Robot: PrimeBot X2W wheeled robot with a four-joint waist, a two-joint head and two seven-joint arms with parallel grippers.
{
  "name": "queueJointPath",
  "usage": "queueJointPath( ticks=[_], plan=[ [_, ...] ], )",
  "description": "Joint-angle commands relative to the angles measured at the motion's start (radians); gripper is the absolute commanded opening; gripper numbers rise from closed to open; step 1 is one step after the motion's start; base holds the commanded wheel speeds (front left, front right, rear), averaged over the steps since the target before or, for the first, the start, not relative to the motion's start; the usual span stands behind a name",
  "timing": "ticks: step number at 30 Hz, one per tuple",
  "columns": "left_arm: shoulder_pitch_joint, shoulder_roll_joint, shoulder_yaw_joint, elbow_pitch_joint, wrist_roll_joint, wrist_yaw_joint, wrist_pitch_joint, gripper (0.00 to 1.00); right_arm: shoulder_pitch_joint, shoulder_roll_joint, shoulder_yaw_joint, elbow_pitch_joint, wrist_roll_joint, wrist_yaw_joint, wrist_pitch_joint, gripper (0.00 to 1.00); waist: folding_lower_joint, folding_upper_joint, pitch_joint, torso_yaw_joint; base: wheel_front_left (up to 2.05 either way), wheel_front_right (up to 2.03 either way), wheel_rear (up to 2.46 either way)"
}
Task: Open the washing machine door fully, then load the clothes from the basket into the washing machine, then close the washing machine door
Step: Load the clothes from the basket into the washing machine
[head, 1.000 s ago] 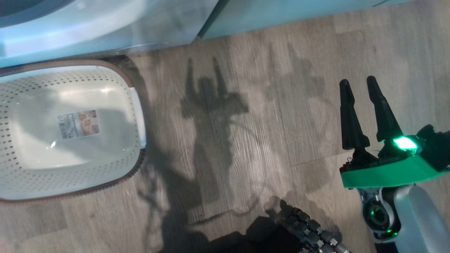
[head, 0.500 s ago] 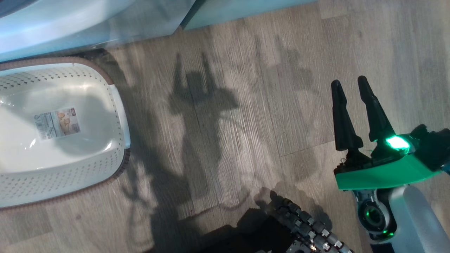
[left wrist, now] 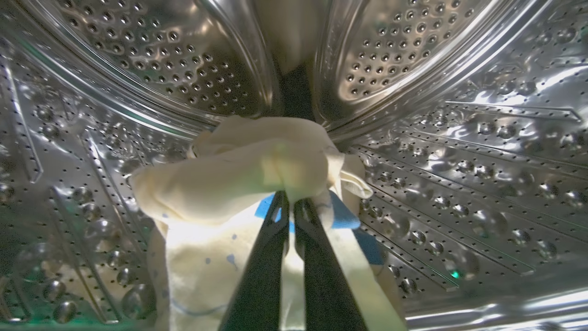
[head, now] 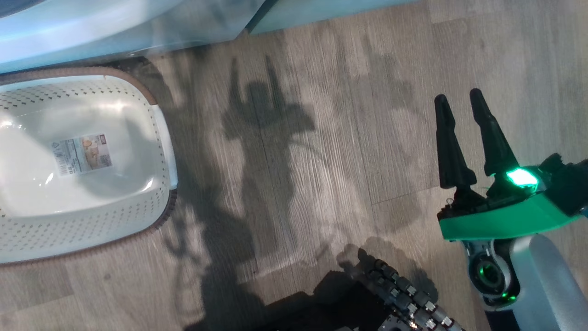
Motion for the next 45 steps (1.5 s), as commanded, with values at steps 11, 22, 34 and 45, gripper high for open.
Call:
queueJointPath(
  ticks=[11,22,34,45],
  plan=[
    [-0.005,-0.025,0.039,0.033,-0.050,0.013,-0.093,1.00,0.009,-0.011,-0.012,-0.017,-0.013,-0.003,-0.007,1.00,0.0000,0.0000,-0.044,0.028,0.00,0.00,0.00],
    [0.259,-0.118,0.077,-0.072,-0.120,0.061,-0.287,1.00,0.040,-0.011,-0.093,-0.013,-0.070,-0.003,-0.007,1.00,0.0000,0.0000,-0.142,0.093,0.00,0.00,0.00],
    [0.676,-0.166,0.124,-0.505,-0.147,0.223,-0.382,1.00,0.074,-0.011,-0.143,-0.010,-0.130,-0.003,-0.007,1.00,0.0000,0.0000,-0.241,0.156,0.00,0.00,0.00],
    [1.043,-0.208,0.116,-0.855,-0.118,0.370,-0.395,1.00,0.125,-0.011,-0.182,0.001,-0.199,-0.003,-0.007,1.00,0.0000,0.0000,-0.348,0.234,0.00,0.00,0.00]
  ],
)
